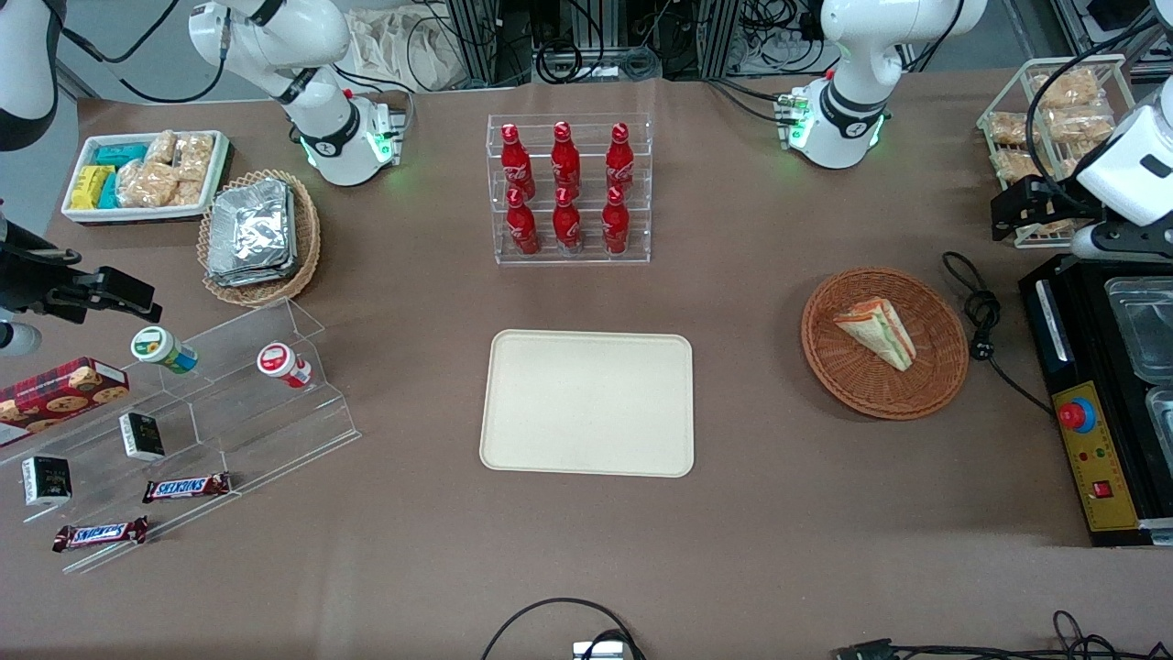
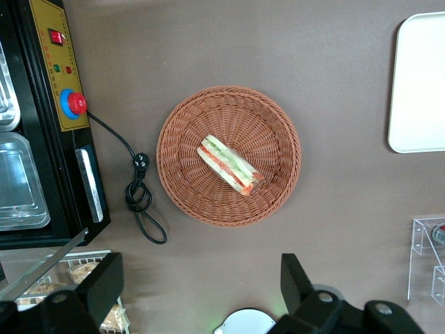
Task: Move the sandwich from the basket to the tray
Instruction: 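Move the left gripper over the wrapped sandwich in the wicker basket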
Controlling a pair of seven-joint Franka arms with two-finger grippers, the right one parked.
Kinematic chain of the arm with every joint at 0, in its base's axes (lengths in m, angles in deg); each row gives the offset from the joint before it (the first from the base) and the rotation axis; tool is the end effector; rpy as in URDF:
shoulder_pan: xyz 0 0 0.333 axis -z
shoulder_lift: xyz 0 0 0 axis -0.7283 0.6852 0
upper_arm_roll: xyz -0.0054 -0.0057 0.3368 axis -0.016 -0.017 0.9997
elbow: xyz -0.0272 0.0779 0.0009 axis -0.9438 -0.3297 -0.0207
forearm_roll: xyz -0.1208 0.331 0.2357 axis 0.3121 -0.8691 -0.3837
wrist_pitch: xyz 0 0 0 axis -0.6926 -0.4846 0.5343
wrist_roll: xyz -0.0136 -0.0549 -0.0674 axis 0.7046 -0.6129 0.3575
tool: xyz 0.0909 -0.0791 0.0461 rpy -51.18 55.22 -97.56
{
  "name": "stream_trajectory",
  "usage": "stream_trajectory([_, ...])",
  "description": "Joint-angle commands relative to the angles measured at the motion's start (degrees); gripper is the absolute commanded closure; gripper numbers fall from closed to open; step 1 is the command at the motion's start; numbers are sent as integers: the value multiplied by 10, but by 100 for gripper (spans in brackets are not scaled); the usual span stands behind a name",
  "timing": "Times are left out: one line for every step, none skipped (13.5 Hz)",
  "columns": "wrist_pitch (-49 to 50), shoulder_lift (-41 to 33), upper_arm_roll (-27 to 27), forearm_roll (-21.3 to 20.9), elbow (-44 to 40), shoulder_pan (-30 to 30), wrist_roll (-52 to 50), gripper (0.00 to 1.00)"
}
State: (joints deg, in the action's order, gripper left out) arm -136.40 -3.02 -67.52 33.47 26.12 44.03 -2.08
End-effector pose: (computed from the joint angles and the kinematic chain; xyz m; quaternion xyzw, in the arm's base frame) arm 0.5475 -0.0161 0.6224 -0.9968 0.0565 0.0481 0.0301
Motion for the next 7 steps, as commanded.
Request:
stream_trajectory([17,4,0,11,-14,-1,-6,0])
stream_trajectory([17,8,-1,12,-14,0,-5,0])
stream_trajectory([14,13,-2,8,-14,2,-7,0])
stream_trajectory([9,15,-2,5,-8,3,-11,0])
stream_trajectory([9,22,-2,4,-2,3,-31,0])
stream_trajectory([4,23,-2,4,12,2,-70,0])
stream_trajectory([-19,16,-2,3,43,2,-96,0])
